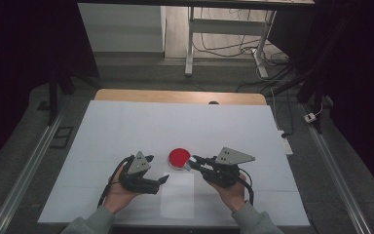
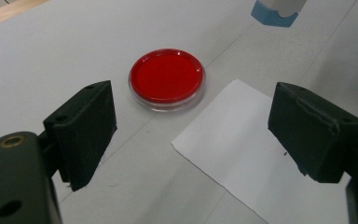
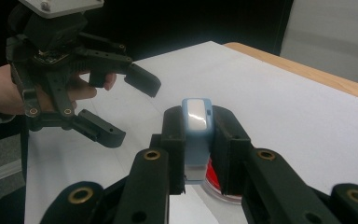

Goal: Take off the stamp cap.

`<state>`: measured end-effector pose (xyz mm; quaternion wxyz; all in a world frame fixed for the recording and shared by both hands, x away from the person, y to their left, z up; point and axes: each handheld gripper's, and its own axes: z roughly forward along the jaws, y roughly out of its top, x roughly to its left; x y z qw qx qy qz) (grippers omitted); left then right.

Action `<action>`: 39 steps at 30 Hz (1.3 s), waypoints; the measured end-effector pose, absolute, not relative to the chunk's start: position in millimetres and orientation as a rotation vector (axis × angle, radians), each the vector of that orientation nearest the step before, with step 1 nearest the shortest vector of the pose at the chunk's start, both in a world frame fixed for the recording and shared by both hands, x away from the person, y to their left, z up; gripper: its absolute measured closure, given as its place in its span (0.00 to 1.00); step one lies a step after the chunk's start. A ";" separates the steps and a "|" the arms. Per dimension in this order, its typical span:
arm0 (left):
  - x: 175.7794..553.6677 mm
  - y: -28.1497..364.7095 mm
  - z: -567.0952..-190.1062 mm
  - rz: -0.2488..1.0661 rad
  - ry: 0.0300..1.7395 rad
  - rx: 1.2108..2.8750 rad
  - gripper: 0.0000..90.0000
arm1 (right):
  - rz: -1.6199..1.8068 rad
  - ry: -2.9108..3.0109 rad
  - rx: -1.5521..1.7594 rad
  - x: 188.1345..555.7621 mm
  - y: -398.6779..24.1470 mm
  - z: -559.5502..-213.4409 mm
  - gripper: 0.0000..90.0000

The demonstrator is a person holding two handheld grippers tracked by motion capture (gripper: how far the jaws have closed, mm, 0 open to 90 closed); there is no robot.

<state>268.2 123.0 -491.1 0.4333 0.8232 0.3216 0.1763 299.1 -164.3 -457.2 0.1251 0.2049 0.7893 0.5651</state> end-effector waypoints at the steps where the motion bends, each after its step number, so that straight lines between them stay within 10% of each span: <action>1: 268.3 122.5 -491.0 0.440 0.800 2.050 0.17 | 1.647 2.300 0.598 299.1 -164.2 -457.3 0.84; 39: 275.3 70.8 -490.5 0.467 0.723 2.056 0.24 | 1.675 2.270 0.638 299.7 -162.9 -461.1 0.84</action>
